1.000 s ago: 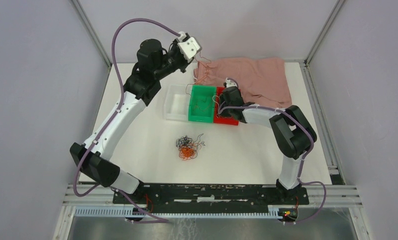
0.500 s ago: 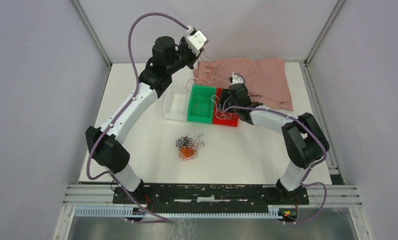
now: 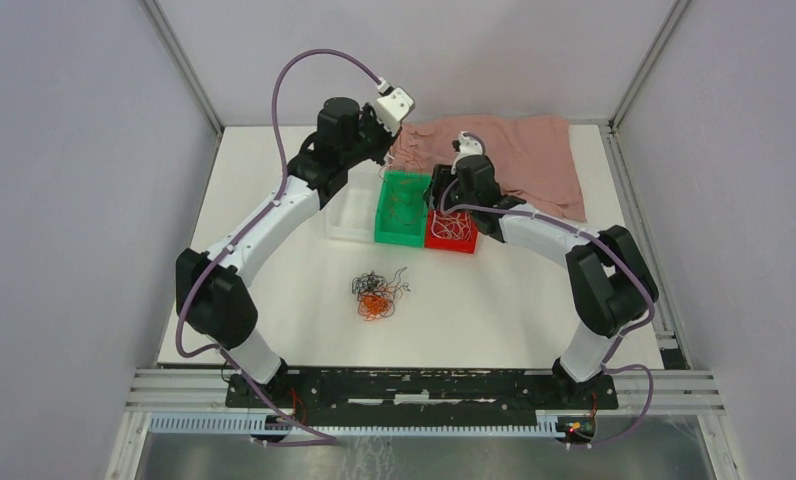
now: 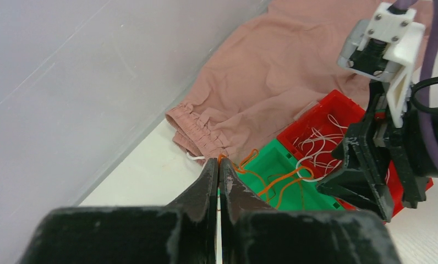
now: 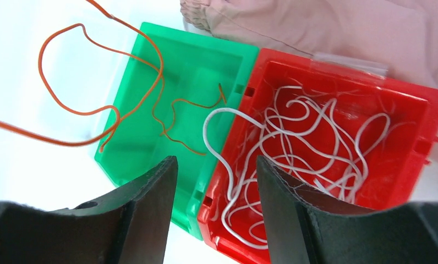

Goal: Untangle the cables
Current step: Adjust the bin at the center of the board.

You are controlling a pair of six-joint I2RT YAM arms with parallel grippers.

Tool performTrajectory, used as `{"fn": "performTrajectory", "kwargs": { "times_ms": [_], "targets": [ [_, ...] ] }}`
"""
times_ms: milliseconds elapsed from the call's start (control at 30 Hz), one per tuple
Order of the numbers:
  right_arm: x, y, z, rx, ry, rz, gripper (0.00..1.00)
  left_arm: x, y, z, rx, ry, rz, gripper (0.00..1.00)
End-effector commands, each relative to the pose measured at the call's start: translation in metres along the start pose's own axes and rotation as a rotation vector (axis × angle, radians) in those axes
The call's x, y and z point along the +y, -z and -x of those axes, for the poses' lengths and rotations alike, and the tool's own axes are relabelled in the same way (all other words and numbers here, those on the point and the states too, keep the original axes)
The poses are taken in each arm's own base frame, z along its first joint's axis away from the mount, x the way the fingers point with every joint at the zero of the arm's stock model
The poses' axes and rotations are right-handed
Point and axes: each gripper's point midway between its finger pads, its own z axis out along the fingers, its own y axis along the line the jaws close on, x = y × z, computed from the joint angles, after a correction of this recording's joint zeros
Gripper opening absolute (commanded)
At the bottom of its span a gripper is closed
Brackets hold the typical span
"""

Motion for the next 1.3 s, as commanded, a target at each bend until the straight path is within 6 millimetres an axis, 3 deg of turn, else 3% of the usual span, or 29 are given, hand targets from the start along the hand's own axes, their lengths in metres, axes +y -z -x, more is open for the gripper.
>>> {"fn": "performTrajectory", "kwargs": {
  "times_ms": [0, 167, 300, 567, 733, 1033, 1267],
  "targets": [
    [0.02, -0.014, 0.02, -0.035, 0.002, 0.079, 0.61, 0.008, 0.019, 0.025, -0.054, 0.024, 0.045, 0.03],
    [0.013, -0.027, 0.007, 0.009, 0.006, 0.049, 0.57, -0.003, 0.025, 0.013, -0.023, 0.018, 0.001, 0.03],
    [0.003, -0.029, 0.004, 0.011, -0.004, 0.007, 0.43, -0.011, 0.023, -0.006, 0.04, 0.016, -0.032, 0.03],
    [0.001, -0.021, 0.006, -0.011, -0.042, 0.039, 0.32, -0.028, 0.008, -0.061, 0.158, -0.057, -0.093, 0.03],
    [-0.011, -0.018, 0.007, -0.013, -0.095, 0.012, 0.19, -0.047, -0.006, -0.085, 0.211, -0.081, -0.152, 0.03],
    [-0.035, -0.012, -0.002, -0.012, -0.117, -0.043, 0.19, -0.077, -0.035, -0.113, 0.279, -0.169, -0.212, 0.03],
    [-0.021, -0.007, -0.001, -0.014, -0.143, 0.065, 0.27, -0.091, -0.051, -0.152, 0.359, -0.244, -0.255, 0.03]
  ]
}}
